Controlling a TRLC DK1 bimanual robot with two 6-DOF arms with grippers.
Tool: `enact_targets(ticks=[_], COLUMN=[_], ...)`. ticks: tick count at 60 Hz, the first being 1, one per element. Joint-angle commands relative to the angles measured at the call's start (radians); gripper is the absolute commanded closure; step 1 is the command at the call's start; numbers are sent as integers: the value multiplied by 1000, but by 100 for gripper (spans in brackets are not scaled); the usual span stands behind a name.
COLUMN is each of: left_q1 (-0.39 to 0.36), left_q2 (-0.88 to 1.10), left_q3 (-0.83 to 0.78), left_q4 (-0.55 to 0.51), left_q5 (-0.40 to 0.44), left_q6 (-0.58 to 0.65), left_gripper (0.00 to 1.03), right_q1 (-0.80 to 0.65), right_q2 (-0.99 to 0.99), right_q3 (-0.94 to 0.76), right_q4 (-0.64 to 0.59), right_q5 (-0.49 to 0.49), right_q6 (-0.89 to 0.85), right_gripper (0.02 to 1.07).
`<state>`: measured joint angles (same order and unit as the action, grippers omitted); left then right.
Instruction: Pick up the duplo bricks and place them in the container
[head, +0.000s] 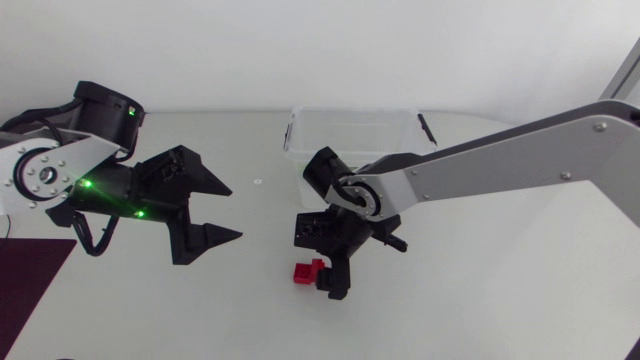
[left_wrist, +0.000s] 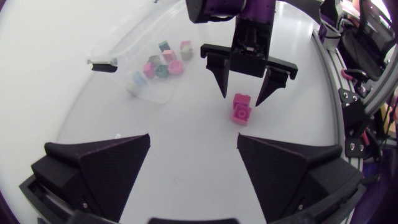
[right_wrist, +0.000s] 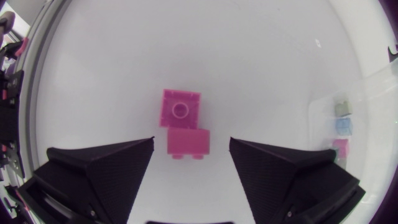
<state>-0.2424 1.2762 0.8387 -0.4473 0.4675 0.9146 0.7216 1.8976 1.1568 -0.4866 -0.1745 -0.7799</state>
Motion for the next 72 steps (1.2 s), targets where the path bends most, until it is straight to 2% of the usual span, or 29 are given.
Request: enact_targets(ticks=[1,12,13,15,37,56,67,72], left_q1=[0,-17,-23,-32,-224,-298,-342,-359], left_q2=[18,69,80,89,272,489,583,603], left_q3=[-27,-38,-38,-38,11,172,252,264], left_q4=[-7,4,5,7,53,45,-4,-27], left_q5=[11,13,13,13,13,-46,-84,-96], left_q6=[40,81,84,87,124,136,136,138], left_gripper=[6,6,6,6,6,6,8,12], right_q1=[15,22,22,22,-39,-96,-157,-203], right_q2=[18,21,21,17,-189,-339,-428,-470], right_q3=[-12,-31,-34,-39,-95,-155,-151,-132], right_q4=[17,36,37,37,-40,-58,-64,-63], right_q5=[10,21,23,24,36,33,9,-17], right_q6=[34,53,53,53,51,47,45,51], right_gripper=[33,75,82,90,91,91,91,91])
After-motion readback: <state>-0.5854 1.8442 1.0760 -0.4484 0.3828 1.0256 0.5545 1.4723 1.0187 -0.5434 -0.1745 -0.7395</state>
